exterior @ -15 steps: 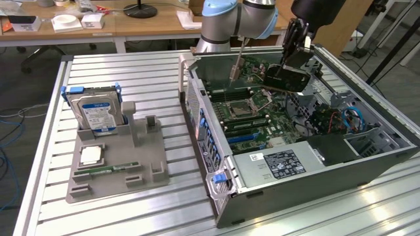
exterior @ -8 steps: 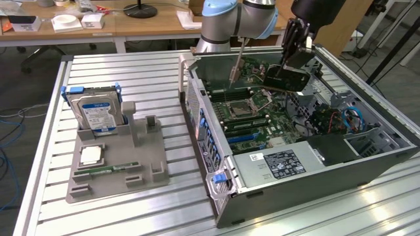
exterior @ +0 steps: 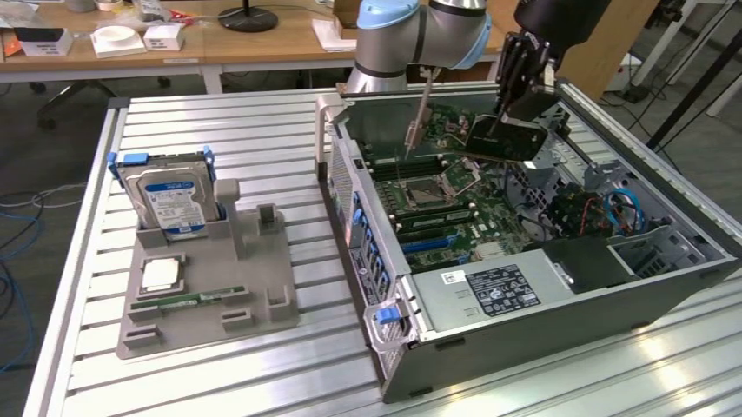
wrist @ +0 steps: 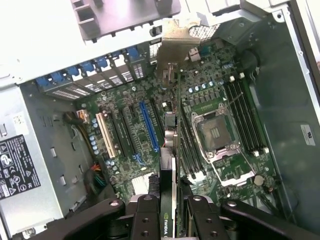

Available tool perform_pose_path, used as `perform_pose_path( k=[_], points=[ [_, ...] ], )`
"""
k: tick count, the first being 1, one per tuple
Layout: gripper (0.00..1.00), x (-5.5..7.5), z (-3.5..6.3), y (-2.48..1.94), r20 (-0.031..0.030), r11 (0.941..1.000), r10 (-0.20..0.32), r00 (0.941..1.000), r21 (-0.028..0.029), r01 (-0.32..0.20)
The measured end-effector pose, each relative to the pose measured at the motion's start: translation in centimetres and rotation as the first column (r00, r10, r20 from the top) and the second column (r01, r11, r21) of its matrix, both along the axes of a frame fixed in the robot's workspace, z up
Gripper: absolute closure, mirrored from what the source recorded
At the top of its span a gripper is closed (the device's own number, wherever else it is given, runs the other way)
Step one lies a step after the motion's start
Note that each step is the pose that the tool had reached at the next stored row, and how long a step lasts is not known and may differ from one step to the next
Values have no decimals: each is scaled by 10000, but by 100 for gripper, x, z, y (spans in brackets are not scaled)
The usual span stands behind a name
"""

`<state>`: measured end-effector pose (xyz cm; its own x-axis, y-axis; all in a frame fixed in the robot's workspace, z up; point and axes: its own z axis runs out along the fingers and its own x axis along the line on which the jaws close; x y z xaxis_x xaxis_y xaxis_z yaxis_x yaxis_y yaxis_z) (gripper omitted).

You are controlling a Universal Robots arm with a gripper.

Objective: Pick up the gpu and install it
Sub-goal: 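Insert the gpu into the slot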

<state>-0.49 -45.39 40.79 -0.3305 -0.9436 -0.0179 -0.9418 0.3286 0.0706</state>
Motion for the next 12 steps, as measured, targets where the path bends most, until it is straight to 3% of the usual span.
perform_pose_path(
  k=[12],
  points=[
    [74,0,0,0,0,9937,1119,9937,0,-1119]
  ],
)
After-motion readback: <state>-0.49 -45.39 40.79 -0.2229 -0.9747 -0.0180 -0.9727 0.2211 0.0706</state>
